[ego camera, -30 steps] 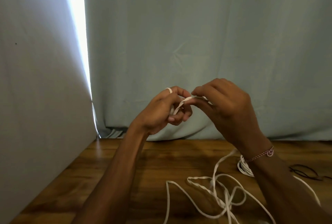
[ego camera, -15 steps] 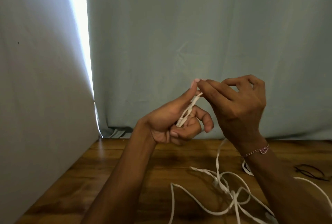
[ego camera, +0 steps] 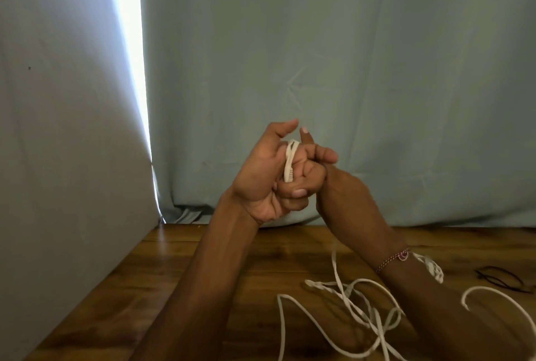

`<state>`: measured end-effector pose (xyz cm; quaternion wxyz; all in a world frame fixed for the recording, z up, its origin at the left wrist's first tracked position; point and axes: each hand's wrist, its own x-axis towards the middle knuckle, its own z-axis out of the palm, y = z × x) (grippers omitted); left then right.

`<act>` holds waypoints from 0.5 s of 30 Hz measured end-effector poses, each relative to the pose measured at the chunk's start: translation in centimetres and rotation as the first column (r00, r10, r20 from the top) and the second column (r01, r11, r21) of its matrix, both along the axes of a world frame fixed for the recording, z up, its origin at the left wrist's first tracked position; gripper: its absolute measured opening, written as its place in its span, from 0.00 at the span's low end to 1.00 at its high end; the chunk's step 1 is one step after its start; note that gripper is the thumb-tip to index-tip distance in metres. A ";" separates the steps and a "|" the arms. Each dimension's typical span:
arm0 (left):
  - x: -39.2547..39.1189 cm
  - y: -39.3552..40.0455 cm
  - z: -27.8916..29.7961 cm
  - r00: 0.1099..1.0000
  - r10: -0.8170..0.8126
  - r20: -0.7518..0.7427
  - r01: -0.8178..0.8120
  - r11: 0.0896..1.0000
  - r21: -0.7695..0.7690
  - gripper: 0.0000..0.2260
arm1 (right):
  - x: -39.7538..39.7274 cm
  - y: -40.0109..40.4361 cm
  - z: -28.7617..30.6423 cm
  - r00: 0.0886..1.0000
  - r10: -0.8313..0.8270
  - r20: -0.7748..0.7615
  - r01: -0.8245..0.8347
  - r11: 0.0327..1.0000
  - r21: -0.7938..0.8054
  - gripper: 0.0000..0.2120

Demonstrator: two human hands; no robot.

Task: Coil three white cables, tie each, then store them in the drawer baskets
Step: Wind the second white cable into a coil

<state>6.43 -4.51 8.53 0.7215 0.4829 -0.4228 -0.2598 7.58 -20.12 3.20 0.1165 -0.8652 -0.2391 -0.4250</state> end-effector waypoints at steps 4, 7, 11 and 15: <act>-0.2 -0.1 0.2 0.973 0.230 -0.031 -0.232 0.967 -0.107 0.15 | -1.2 0.8 0.3 0.928 -0.006 -0.371 -0.033 0.995 -0.097 0.16; 0.1 0.5 0.3 0.956 0.292 -0.024 -0.291 0.941 -0.172 0.17 | -2.5 1.7 0.4 0.875 0.076 -0.478 -0.168 0.974 -0.153 0.25; 0.2 1.3 0.4 0.962 0.272 0.000 -0.264 0.935 -0.236 0.19 | -4.9 1.7 1.4 0.822 0.124 -0.556 -0.268 0.946 -0.185 0.35; 1.2 2.0 0.0 0.953 0.301 -0.024 -0.295 0.914 -0.278 0.22 | -6.8 1.3 2.5 0.881 0.142 -0.452 -0.252 0.949 -0.192 0.25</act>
